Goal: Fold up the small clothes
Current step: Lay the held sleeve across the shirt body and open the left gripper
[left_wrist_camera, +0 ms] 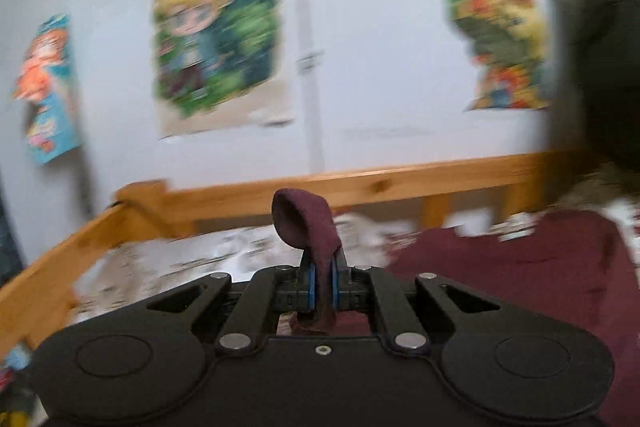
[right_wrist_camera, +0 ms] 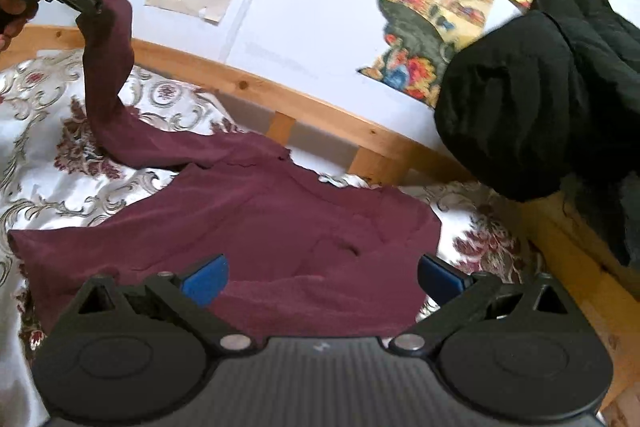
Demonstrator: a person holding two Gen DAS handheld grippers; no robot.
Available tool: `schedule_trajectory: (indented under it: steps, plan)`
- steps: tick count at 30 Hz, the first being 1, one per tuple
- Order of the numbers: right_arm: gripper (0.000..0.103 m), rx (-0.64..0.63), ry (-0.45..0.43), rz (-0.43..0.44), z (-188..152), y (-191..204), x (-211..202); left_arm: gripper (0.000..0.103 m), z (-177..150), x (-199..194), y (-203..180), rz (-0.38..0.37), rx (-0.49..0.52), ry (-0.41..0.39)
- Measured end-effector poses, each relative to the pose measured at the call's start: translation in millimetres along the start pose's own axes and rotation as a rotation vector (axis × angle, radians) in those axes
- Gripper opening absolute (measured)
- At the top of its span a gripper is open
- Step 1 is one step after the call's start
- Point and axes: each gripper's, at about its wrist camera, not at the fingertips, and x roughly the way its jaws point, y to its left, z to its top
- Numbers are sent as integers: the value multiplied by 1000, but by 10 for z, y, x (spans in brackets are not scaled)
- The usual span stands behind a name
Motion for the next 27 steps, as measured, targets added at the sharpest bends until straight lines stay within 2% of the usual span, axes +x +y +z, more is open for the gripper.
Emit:
schedule_trajectory:
  steps: [8, 13, 20, 27]
  plan:
    - [103, 152, 103, -81, -72, -305, 102, 7, -161, -170, -886, -266, -10, -28]
    - [103, 282, 166, -152, -170, -570, 196, 7, -448, -172, -1334, -381, 19, 18]
    - [103, 525, 273, -190, -403, -956, 333, 7, -940, -68, -1627, -449, -7, 150]
    - [103, 596, 328, -209, -523, -1026, 410, 7, -1069, -109, -1668, -470, 40, 168]
